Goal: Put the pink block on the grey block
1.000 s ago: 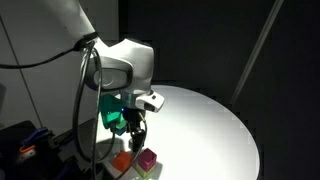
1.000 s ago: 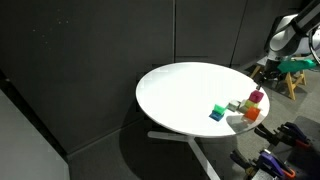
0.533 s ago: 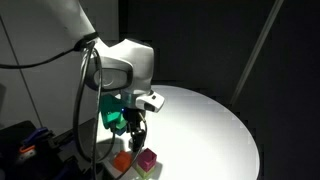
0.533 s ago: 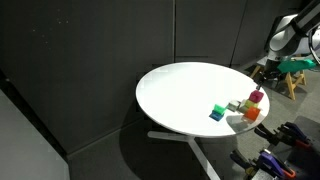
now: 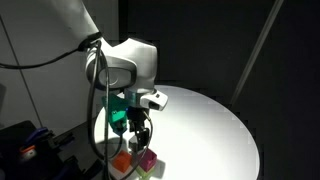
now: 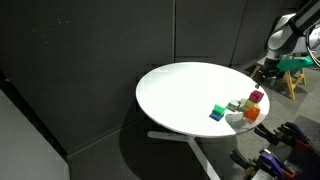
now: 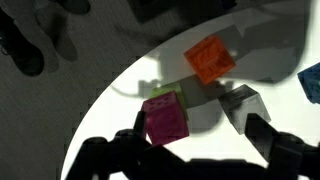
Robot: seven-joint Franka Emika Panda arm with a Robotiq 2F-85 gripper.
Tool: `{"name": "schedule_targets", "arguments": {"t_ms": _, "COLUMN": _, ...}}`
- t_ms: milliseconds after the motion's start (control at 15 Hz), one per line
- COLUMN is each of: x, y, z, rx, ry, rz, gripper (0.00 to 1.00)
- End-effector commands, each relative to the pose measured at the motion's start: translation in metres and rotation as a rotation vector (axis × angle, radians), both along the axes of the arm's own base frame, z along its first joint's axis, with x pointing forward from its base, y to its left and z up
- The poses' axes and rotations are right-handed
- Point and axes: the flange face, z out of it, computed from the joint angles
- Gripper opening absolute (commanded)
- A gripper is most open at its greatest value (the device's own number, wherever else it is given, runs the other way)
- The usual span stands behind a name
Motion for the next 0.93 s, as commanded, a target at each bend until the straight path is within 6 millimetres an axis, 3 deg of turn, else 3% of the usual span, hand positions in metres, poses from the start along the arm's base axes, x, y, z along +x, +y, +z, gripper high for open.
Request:
{"name": "schedule_targets", "arguments": {"t_ms": 0, "x": 0.008, "y": -0.014, "z": -0.001, "rx": -0.006, "ry": -0.016, "rz": 0.02, "gripper": 1.0}}
{"name": "schedule_targets", "arguments": {"t_ms": 867, "x": 0.018, "y": -0.039, "z": -0.027, "rx": -0.032, "ry": 0.002, "rz": 0.041, "gripper": 1.0}}
